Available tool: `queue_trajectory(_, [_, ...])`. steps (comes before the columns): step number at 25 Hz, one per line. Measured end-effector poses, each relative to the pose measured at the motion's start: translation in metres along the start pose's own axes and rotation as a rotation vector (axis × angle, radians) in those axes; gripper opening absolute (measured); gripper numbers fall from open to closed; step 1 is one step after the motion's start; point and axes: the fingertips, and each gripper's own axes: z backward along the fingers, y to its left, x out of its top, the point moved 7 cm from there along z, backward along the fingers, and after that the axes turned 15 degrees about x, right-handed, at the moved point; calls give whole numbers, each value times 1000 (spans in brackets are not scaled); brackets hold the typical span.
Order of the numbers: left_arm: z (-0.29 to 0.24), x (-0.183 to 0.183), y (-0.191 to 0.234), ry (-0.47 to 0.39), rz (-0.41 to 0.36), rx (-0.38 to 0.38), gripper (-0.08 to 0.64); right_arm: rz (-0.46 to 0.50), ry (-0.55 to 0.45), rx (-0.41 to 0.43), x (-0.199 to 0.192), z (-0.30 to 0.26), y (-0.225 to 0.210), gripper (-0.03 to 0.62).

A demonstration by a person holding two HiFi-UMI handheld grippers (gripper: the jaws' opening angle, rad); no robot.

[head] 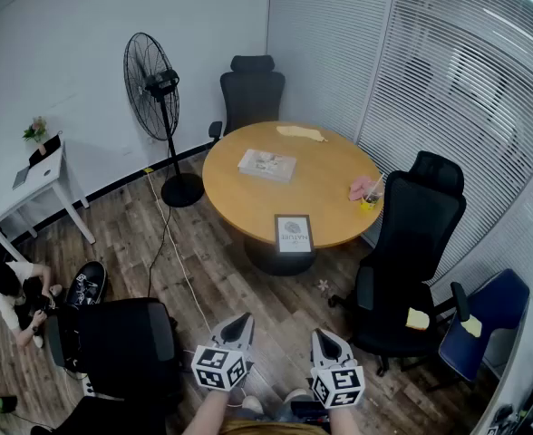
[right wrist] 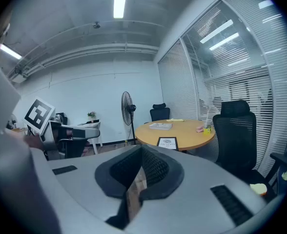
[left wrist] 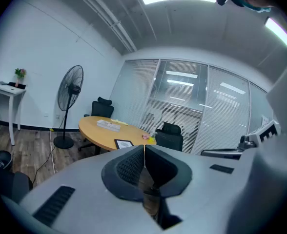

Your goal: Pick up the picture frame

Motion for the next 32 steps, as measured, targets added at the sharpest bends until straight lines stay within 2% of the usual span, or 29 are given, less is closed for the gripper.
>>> queue_trajectory(9, [7, 0, -3, -26, 15, 4, 39, 13, 27, 28, 4, -2, 4, 12])
queue_trajectory(12, [6, -1, -4, -12, 79, -30, 161, 15, 26, 29, 3, 1, 4, 12])
queue_trajectory(16, [6, -2, -4, 6, 172, -82, 198, 10, -3, 8, 3, 9, 3, 12])
queue_trajectory(18, [6, 0, -5, 12, 193, -103, 207, -3, -24, -10, 5, 13, 1, 12])
queue_trajectory(25, [-27, -15, -9, 72, 134, -73, 206, -39, -4, -42, -6, 12, -23, 12])
queue_trajectory(29, [-67, -25, -17, 118, 112, -64, 206, -61, 32, -55, -13, 0, -56, 12])
queue_trajectory(32, [-104, -19, -21, 133, 122, -68, 206, -69, 52, -63, -5, -20, -88, 12])
